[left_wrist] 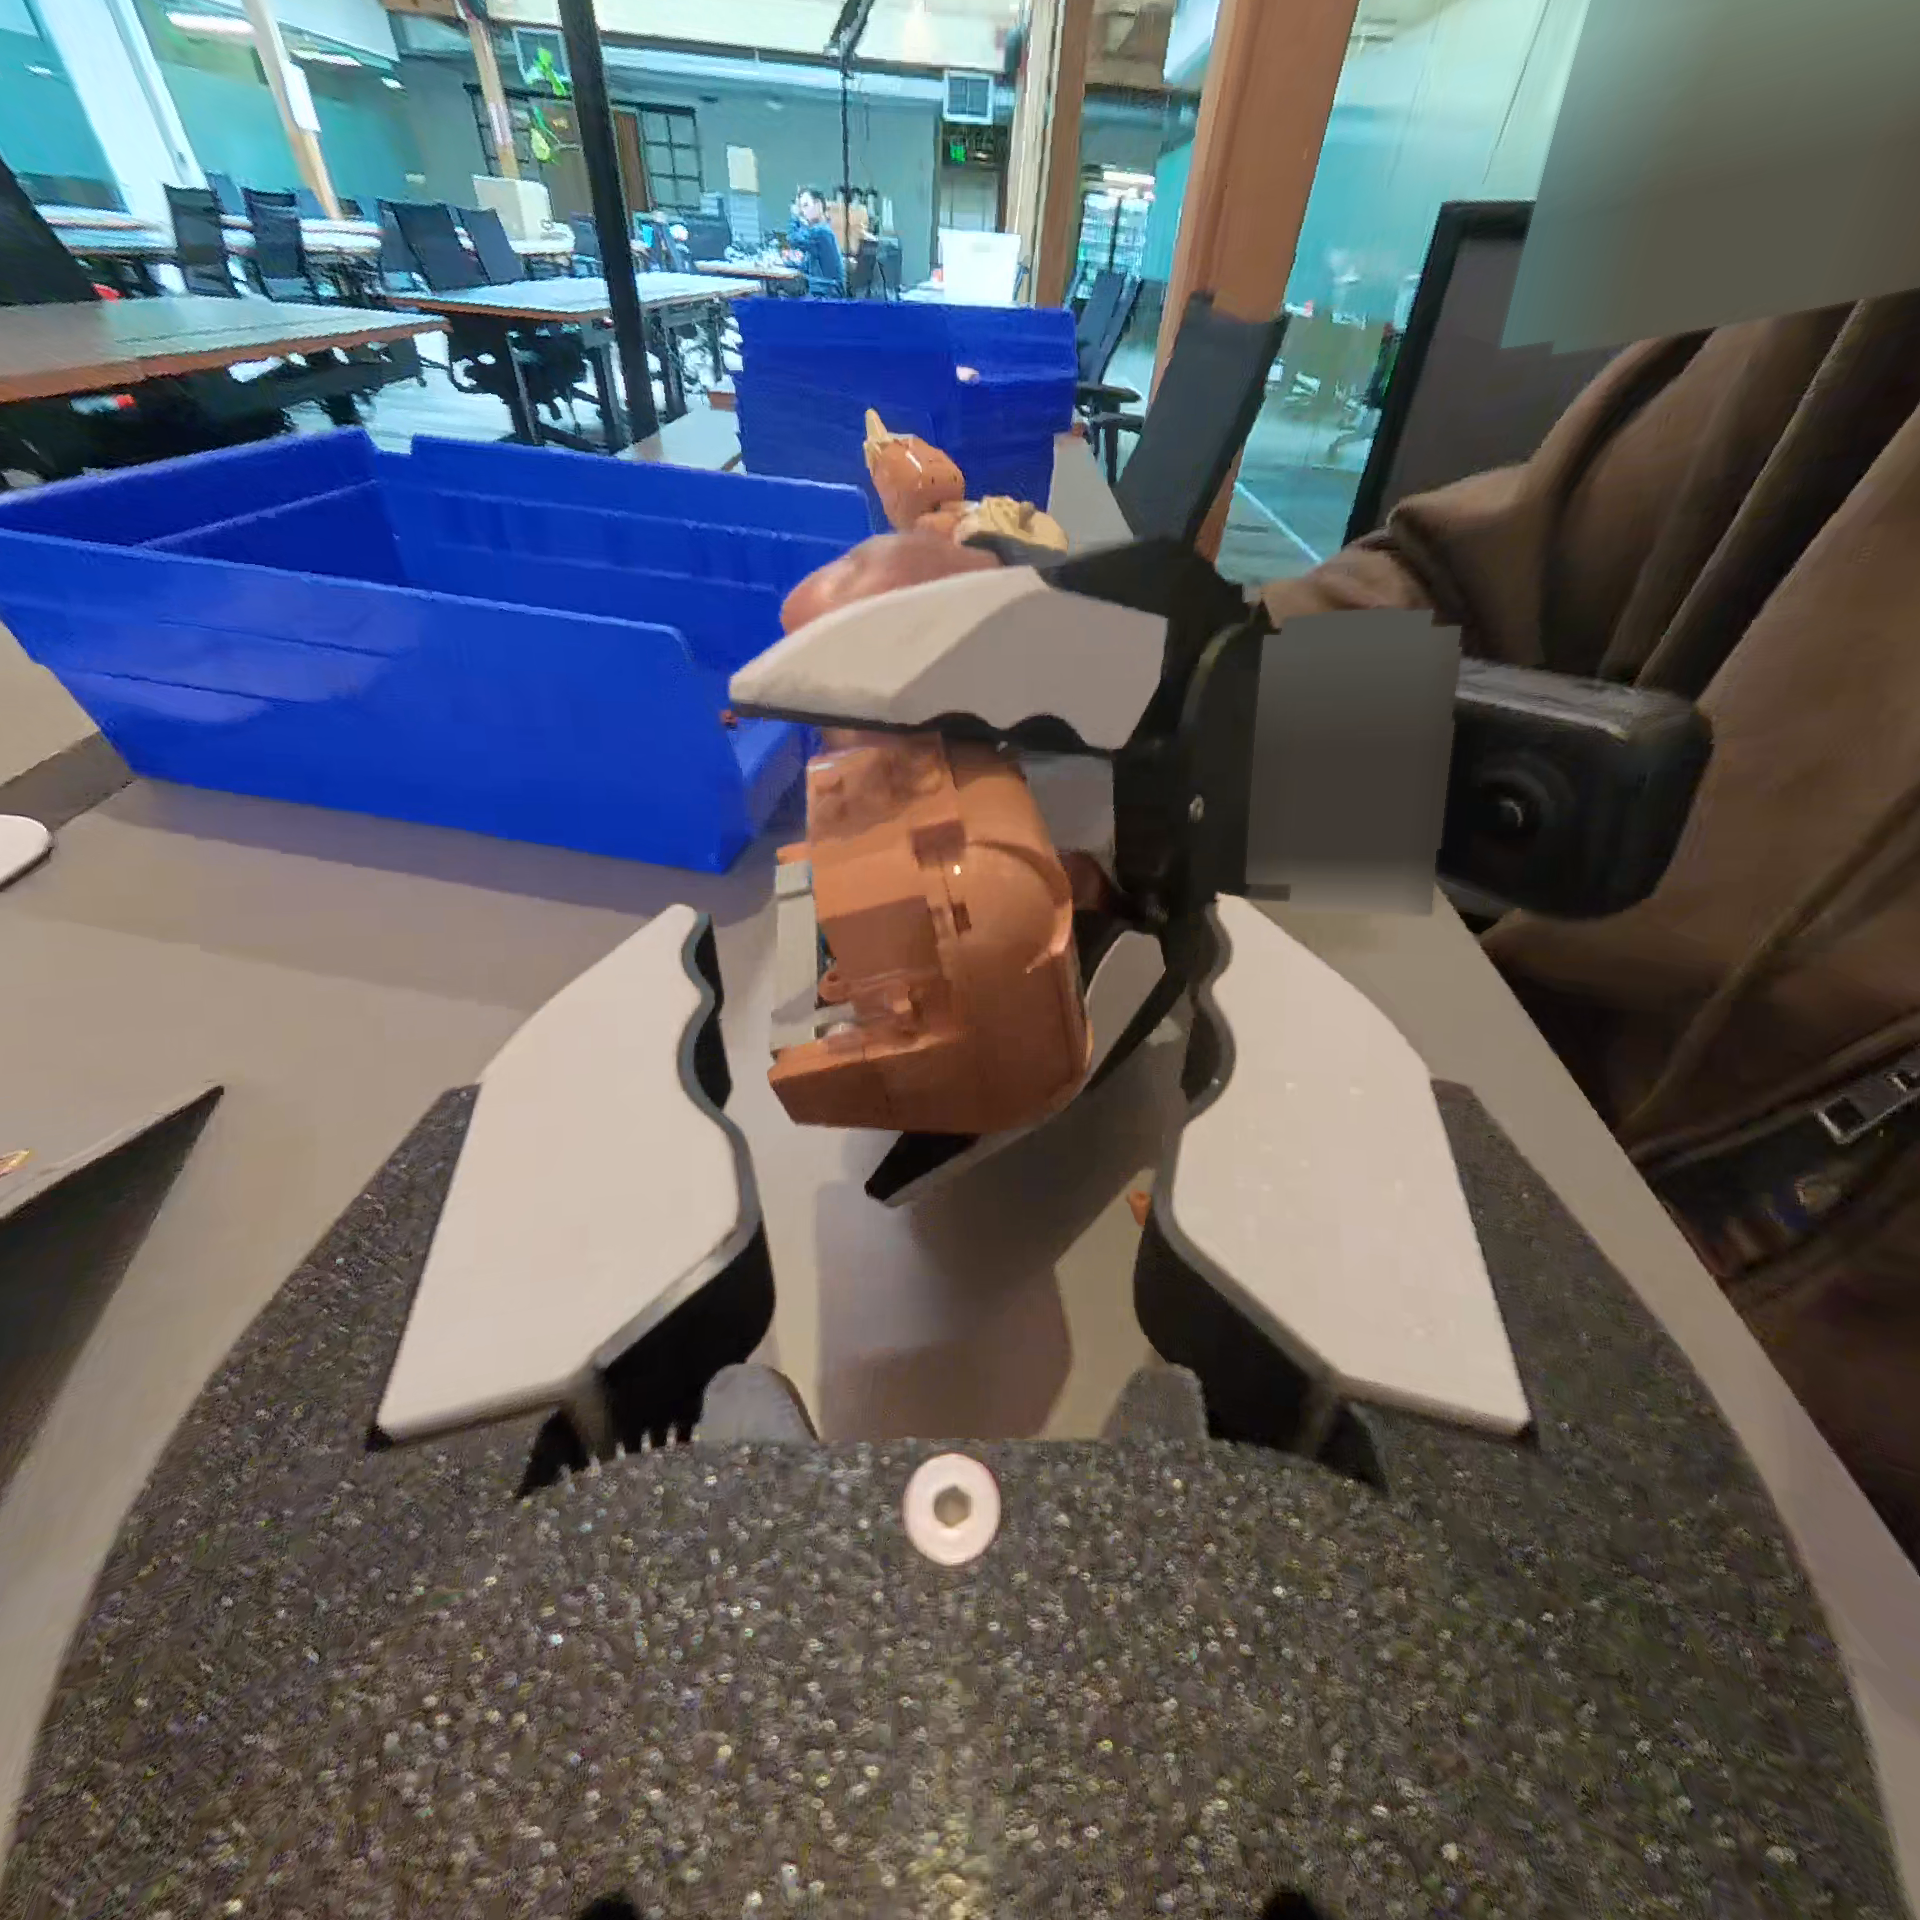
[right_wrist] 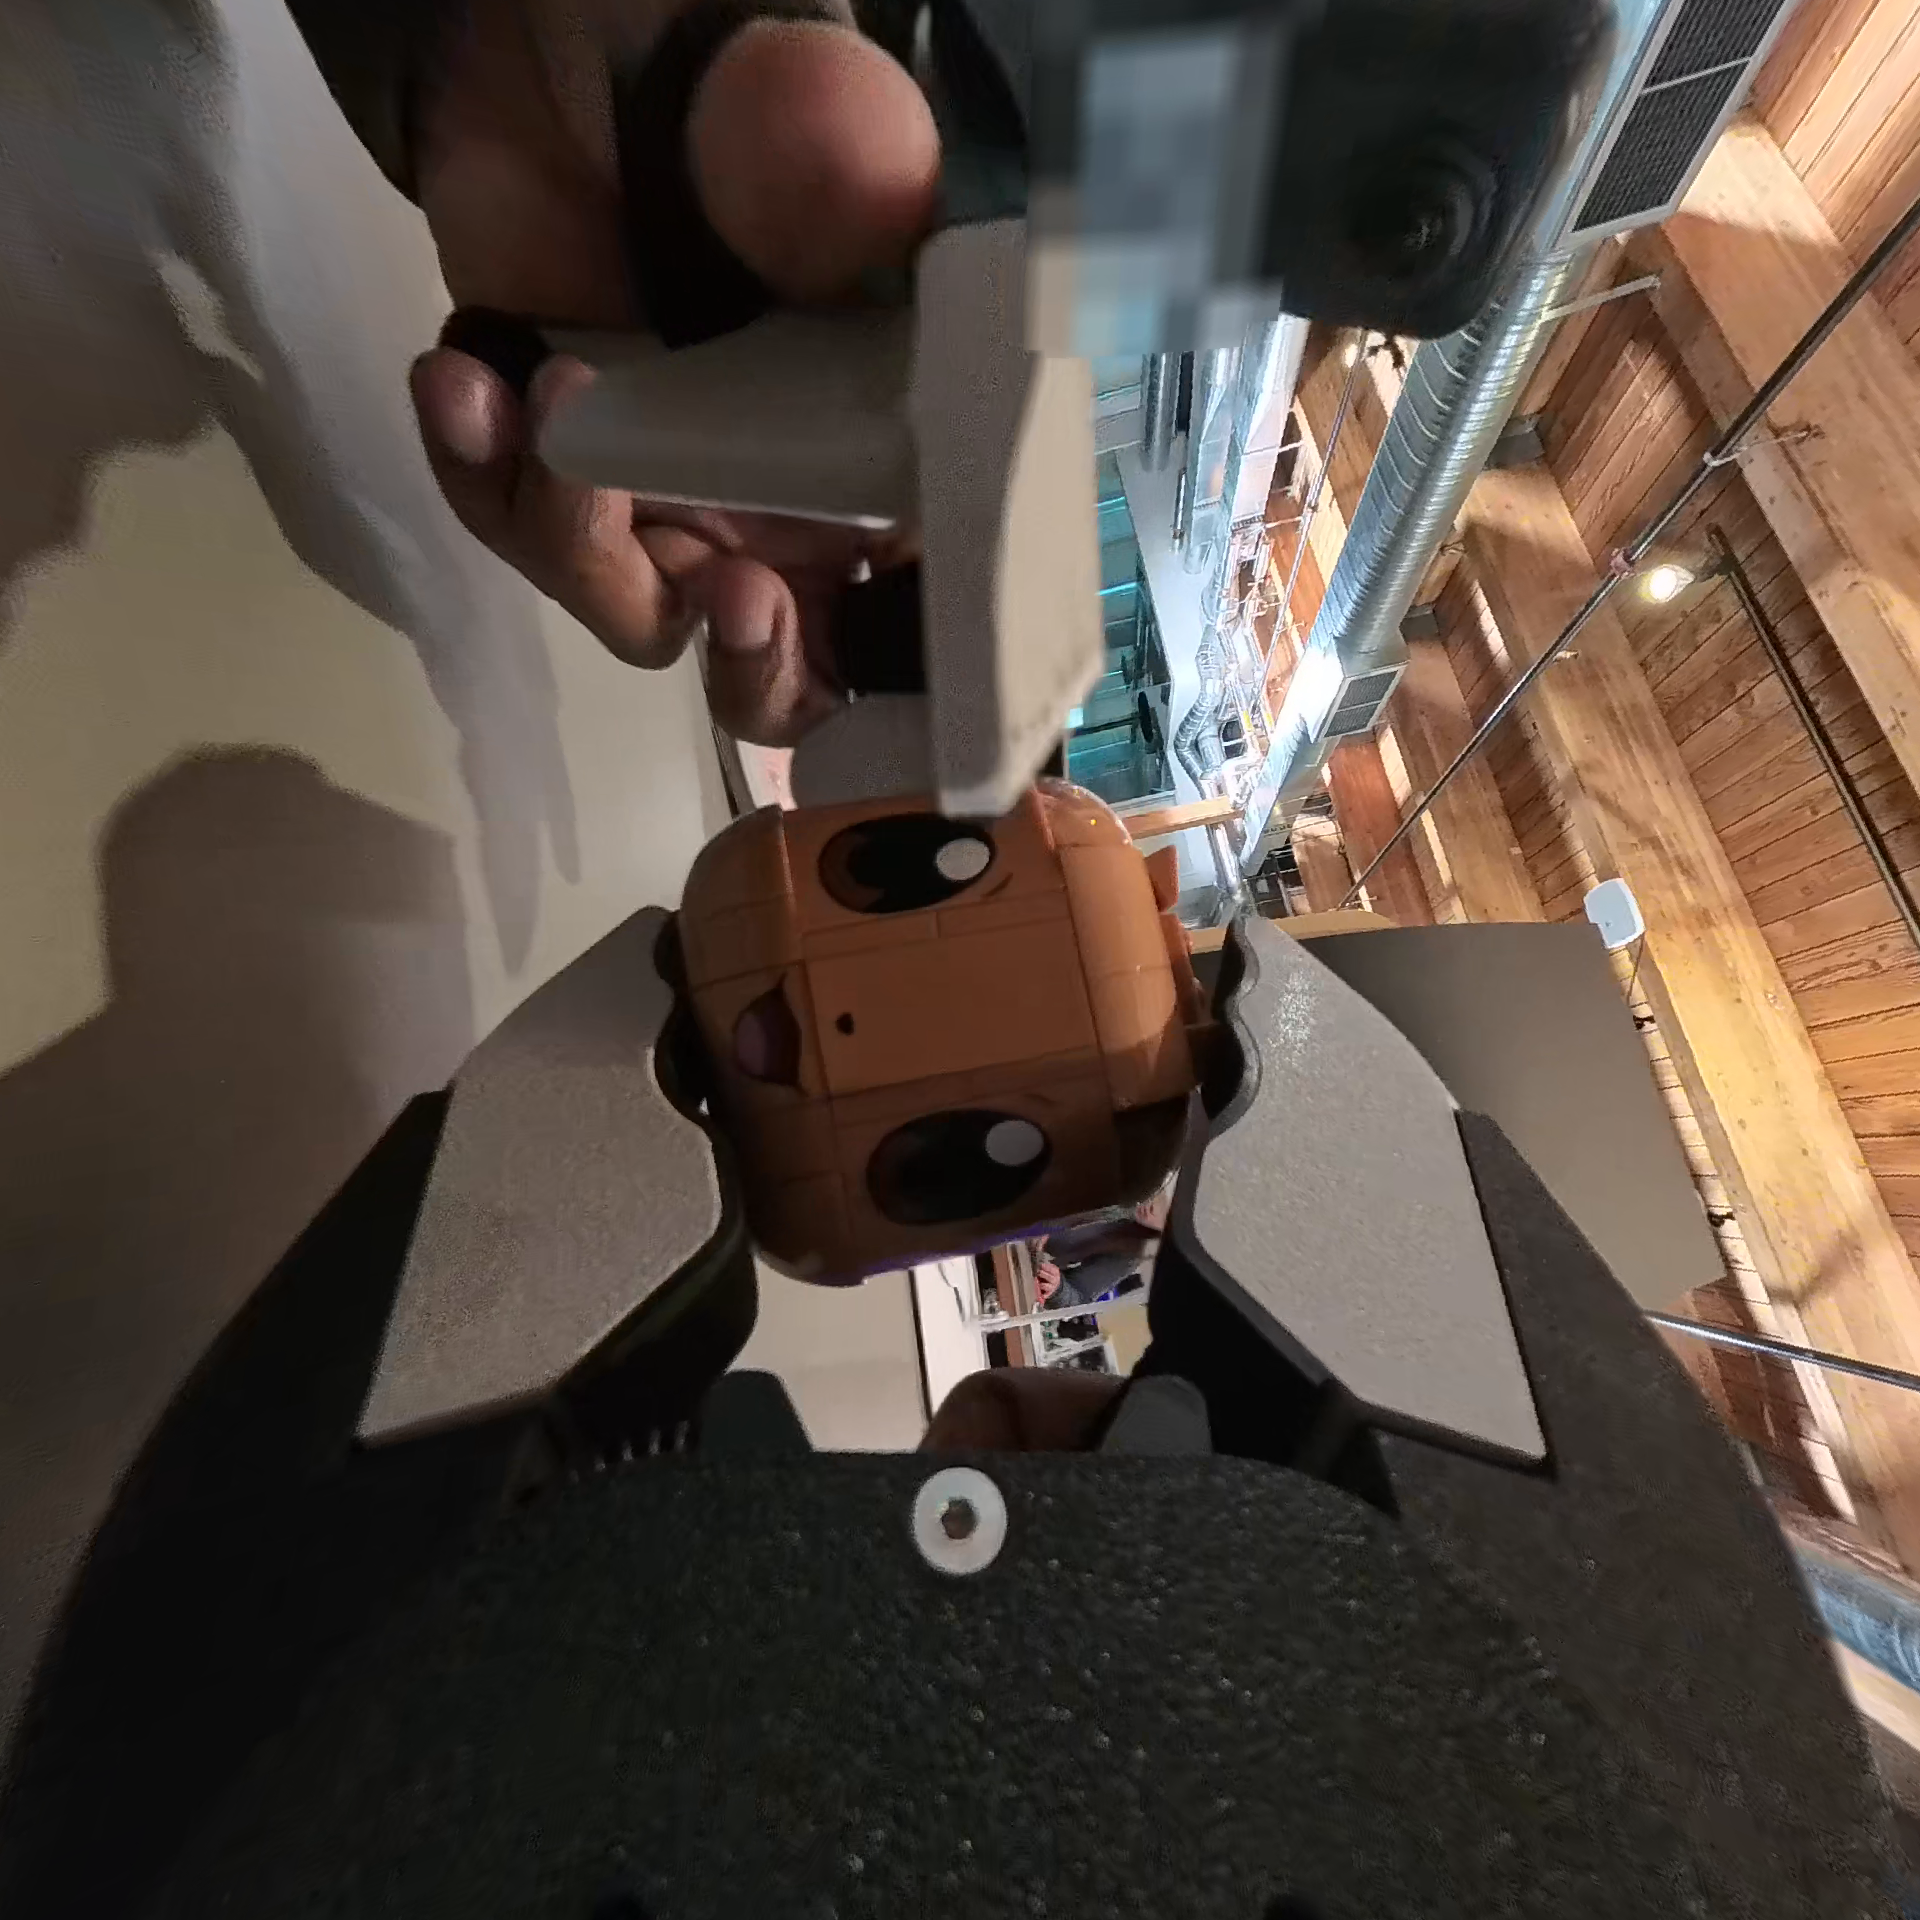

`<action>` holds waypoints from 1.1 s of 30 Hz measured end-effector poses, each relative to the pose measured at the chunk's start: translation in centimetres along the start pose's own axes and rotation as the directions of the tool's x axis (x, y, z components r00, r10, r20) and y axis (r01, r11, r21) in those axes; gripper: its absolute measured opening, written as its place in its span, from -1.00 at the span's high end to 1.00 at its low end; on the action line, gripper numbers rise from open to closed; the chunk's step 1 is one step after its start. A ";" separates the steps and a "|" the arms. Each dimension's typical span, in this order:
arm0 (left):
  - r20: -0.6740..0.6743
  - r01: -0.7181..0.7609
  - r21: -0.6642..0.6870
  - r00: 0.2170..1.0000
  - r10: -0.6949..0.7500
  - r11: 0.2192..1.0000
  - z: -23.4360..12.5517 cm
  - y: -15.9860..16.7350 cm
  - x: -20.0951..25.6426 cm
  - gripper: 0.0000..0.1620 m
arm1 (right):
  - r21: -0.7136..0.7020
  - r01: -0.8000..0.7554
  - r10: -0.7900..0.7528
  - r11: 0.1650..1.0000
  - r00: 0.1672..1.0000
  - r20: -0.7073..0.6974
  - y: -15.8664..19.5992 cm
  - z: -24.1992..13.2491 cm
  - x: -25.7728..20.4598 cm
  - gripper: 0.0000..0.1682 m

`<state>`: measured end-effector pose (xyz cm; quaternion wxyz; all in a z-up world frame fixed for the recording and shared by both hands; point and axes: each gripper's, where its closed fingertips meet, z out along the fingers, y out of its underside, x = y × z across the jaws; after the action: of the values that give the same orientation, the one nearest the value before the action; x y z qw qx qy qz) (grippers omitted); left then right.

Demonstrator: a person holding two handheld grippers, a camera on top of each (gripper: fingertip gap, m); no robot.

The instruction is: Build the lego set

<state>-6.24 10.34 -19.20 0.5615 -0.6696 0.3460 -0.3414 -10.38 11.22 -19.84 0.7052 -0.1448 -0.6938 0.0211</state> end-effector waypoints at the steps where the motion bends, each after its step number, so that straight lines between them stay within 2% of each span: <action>1: 0.018 -0.014 0.002 1.000 0.014 1.000 0.2 -0.2 0.0 -0.06 | 0.000 0.007 -0.007 1.000 1.000 -0.003 0.0 0.0 0.0 -0.13; 7: 0.107 -0.072 -0.062 0.991 0.079 0.995 2.0 1.0 0.0 -0.01 | 0.010 0.008 -0.008 1.000 1.000 -0.013 -0.3 0.0 -0.2 -0.13; 13: 0.125 0.026 0.012 0.992 -0.028 1.000 2.0 1.0 -0.7 0.31 | 0.015 0.022 -0.022 1.000 1.000 0.001 -0.4 0.1 -0.8 -0.13; 18: 0.122 0.004 0.017 0.993 -0.006 1.000 2.0 1.2 -0.6 0.32 | 0.026 0.021 -0.021 0.999 1.000 0.014 -0.5 0.1 -1.0 -0.13; 23: 0.041 0.039 0.043 0.998 -0.041 0.998 1.9 1.1 0.2 0.33 | 0.081 -0.006 0.000 0.997 0.997 0.081 -1.3 -0.3 -1.4 -0.13; 25: 0.048 0.034 0.032 0.998 -0.035 0.999 1.8 1.3 -0.1 0.33 | 0.092 0.000 -0.011 0.996 0.993 0.116 -1.4 -0.5 -1.7 -0.16; 29: 0.066 0.060 0.035 0.996 -0.062 0.998 1.4 1.2 -0.7 0.33 | 0.088 0.006 -0.023 0.996 0.979 0.200 -1.1 -1.0 -2.8 -0.35; 33: 0.157 0.029 0.008 0.987 -0.030 1.000 0.9 1.4 -2.1 0.33 | 0.061 -0.021 0.005 0.998 0.965 0.262 -0.5 -1.7 -2.4 -0.37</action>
<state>-6.69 12.38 -20.80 0.5837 -0.6981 0.2897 -0.2967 -8.91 9.90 -22.02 0.6116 -0.1230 -0.7787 0.0665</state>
